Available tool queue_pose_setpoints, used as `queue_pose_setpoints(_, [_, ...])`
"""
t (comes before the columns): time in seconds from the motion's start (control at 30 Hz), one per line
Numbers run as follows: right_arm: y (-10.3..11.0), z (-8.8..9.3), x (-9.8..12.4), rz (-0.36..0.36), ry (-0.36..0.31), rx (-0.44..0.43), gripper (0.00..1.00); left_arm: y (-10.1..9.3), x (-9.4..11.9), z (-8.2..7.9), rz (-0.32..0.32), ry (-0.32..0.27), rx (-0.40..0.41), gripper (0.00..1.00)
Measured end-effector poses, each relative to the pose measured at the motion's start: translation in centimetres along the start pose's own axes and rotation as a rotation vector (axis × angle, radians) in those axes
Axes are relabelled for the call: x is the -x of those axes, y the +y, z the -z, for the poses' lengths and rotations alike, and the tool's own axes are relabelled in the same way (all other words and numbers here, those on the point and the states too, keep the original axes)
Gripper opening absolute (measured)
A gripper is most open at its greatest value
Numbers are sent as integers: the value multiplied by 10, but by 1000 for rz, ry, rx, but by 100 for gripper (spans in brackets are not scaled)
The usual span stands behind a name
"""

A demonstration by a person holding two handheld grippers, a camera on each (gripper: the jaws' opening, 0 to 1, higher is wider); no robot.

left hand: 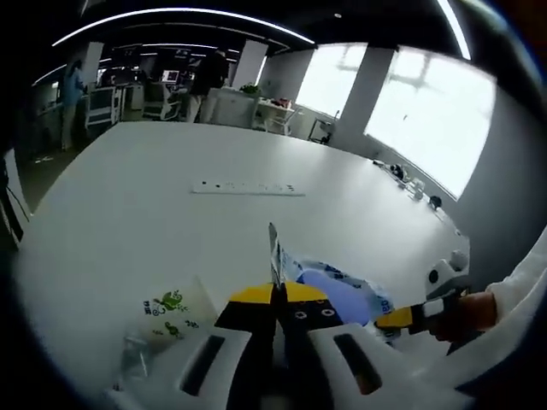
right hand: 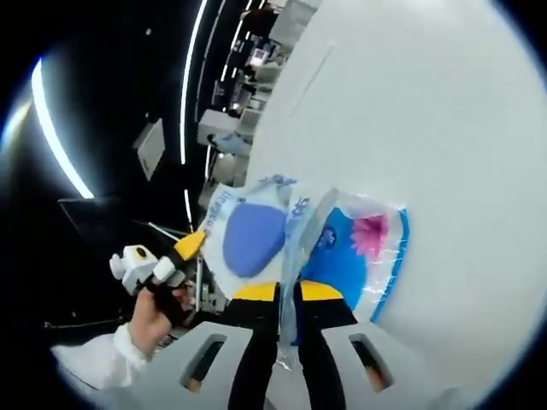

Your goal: Arrange the tabletop items into an orderly group along one side of the table until the central work area is clear of visible clutter.

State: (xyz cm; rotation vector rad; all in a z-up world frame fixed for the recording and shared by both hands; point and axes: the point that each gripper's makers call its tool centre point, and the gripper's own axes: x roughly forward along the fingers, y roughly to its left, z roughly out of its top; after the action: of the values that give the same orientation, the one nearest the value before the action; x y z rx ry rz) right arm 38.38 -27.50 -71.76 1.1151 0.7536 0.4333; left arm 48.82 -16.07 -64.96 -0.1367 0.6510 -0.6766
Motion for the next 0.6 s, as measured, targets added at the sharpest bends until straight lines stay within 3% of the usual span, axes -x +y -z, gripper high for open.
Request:
queue_pose_setpoints(0.13, [0,-4,2,30,-12,44,17,-5,2,0,4,-4,-10,0])
queue_pose_setpoints(0.23, [-7,-9,6,66,-13,96,12,-10,4,0,8,-10,-19,0])
queue_pose_setpoints(0.47, [-1,-14,18,77,-45,95,7,-19,11,-2,5,-34,-18,0])
queue_pose_setpoints(0.6, [0,-26,27,78,-64,122,4,-23,15,1,4,-35,-42,0])
